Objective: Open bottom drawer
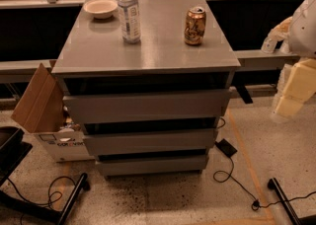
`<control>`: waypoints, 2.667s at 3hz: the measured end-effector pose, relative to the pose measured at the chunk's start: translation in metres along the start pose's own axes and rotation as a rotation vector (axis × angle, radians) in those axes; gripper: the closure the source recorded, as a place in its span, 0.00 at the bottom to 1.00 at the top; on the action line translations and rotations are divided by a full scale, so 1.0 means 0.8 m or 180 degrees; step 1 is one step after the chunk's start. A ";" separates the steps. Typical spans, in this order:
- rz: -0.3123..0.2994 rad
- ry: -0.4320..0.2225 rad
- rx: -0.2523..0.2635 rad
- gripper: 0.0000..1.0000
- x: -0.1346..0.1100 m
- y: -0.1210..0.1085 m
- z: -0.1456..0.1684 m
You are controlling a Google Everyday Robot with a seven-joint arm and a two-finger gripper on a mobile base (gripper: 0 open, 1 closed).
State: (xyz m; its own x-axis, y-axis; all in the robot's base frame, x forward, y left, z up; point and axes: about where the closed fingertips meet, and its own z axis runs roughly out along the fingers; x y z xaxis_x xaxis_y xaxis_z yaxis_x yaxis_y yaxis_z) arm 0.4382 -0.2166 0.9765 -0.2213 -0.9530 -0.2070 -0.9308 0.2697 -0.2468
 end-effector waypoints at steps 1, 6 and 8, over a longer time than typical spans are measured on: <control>-0.0024 -0.0048 0.0029 0.00 -0.004 0.005 0.003; -0.0154 -0.0107 0.0056 0.00 -0.001 0.127 0.387; -0.0130 -0.0041 0.0200 0.00 0.004 0.117 0.392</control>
Offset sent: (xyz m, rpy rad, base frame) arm -0.0121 0.0029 -0.1255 0.1320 0.0014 -0.0394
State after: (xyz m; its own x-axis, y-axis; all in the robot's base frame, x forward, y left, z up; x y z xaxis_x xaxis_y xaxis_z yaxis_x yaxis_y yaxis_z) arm 0.4415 -0.1514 0.6557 -0.1794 -0.9616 -0.2078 -0.9187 0.2393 -0.3141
